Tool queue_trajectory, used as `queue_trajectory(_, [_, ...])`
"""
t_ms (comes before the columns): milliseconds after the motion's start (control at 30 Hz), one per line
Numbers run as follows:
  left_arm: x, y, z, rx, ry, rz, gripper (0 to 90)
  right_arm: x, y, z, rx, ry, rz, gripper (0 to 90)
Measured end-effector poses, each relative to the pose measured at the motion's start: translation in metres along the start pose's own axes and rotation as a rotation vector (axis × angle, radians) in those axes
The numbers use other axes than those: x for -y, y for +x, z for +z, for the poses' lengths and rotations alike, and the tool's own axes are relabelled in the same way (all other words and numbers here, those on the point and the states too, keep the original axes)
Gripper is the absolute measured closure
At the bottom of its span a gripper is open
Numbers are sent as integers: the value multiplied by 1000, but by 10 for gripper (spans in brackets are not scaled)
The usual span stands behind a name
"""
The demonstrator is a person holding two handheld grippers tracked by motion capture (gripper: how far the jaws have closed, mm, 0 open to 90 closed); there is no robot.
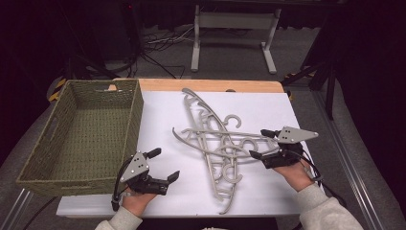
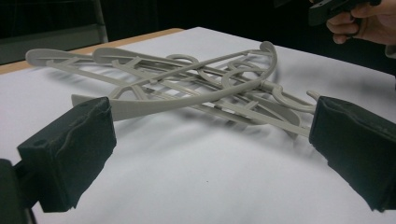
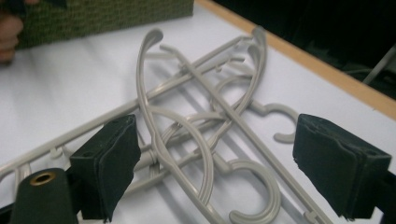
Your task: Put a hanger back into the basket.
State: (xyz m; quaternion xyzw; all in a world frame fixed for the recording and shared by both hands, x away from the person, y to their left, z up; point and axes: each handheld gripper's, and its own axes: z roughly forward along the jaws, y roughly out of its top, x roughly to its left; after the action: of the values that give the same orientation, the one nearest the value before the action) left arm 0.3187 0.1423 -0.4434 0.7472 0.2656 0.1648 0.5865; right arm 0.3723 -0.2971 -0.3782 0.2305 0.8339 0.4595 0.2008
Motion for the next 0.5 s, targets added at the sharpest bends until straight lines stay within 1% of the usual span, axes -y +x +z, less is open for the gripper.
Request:
queue_trajectory(33, [0,0,0,2,13,1,13,-3,-3,4,-27,49,-9,164])
queue_trajectory(67, [0,0,0,2,13,1,13,-3,-3,4,-27,49,-9,164])
queue_trajectory(133, [0,0,-1,11,35,-14,12,-7,-6,8,-60,107,-10,166])
queue_trajectory(167, [0,1,-2,11,44,-12,12,-7,-6,8,-60,107,-10,166])
queue_trajectory(233, [1,1,-2,12,56,-27,9,-10,-8,10,-75,150,-16,169])
queue_trajectory(267, [1,2,-2,13,61,-28,6,-12,-9,10,-79,168,-21,173])
queue_trajectory(300, [1,2,-2,13,63,-38,4,-15,-9,11,-89,199,-29,173])
queue_trajectory(367, [1,2,-2,12,69,-46,3,-18,-10,13,-94,240,-38,173])
queue_trajectory(400, [1,3,-2,15,71,-43,3,-20,-10,13,-97,259,-47,174])
queue_trajectory(433, [1,3,-2,15,71,-43,3,-20,-10,13,-97,259,-47,174])
queue_trajectory(500, [0,3,-1,13,86,-37,3,-23,-11,16,-101,312,-72,171])
